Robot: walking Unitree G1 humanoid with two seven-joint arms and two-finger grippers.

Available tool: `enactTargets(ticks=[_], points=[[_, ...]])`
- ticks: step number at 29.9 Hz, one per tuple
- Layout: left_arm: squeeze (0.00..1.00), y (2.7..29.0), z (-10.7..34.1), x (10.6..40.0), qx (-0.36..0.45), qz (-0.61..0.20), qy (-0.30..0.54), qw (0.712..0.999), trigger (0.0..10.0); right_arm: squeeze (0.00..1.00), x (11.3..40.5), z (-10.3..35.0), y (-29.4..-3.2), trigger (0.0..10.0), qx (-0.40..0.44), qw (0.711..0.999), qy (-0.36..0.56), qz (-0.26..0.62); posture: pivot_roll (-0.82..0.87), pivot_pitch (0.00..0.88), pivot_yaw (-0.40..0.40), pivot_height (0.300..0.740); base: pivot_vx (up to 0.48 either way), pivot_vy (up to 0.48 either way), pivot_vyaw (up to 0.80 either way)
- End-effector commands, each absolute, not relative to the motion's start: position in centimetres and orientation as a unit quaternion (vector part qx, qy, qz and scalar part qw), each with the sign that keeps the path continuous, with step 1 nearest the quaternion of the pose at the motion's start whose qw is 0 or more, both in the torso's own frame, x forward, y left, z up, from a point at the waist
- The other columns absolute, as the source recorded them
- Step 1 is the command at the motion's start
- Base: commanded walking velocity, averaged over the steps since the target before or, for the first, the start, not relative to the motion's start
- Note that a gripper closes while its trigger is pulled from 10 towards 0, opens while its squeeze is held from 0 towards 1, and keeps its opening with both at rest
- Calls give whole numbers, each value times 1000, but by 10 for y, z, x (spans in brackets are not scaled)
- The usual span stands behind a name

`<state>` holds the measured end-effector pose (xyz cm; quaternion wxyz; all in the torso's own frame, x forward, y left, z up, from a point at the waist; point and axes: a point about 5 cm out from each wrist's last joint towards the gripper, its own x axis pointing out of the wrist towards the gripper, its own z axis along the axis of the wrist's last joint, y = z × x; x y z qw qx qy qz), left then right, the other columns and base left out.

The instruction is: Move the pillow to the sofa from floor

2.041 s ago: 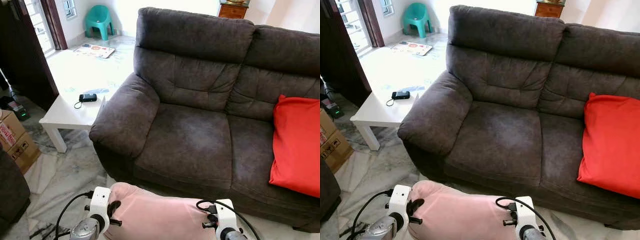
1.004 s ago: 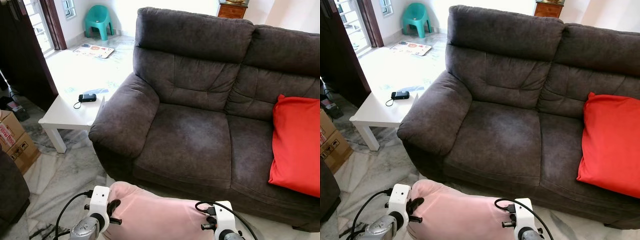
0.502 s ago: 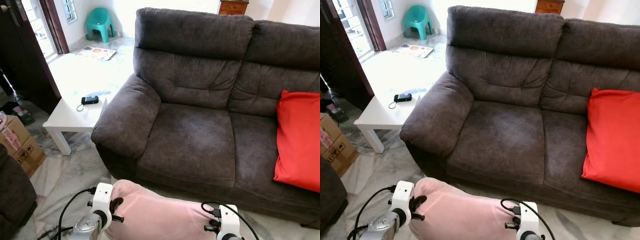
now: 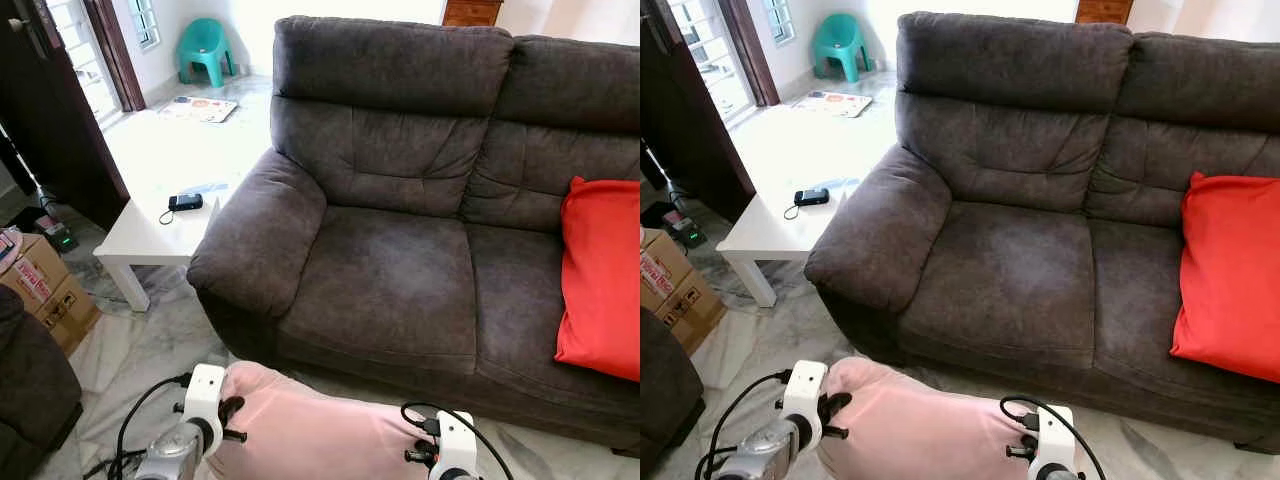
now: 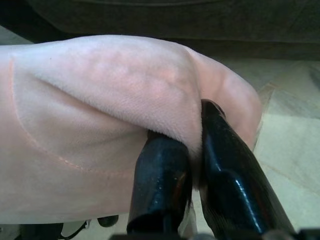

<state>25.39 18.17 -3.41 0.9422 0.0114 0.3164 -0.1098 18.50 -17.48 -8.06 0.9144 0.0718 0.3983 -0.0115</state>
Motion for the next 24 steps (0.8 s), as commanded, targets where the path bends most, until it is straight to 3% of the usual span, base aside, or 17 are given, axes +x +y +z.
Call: enactTargets(ticks=[1,11,24], points=[[24,188,-29,260,39,-108,308,944,10000,0,200,-71,-183,10000,75,927,365,-29,60,0,-11,740,0,0,0],[0,173,-26,268,63,-132,312,939,10000,0,226,-57,-172,10000,63,942,329,-22,58,0,-31,740,0,0,0],[0,170,-25,272,127,-143,317,929,10000,0,231,-54,-166,10000,61,944,324,-23,58,0,-25,740,0,0,0]])
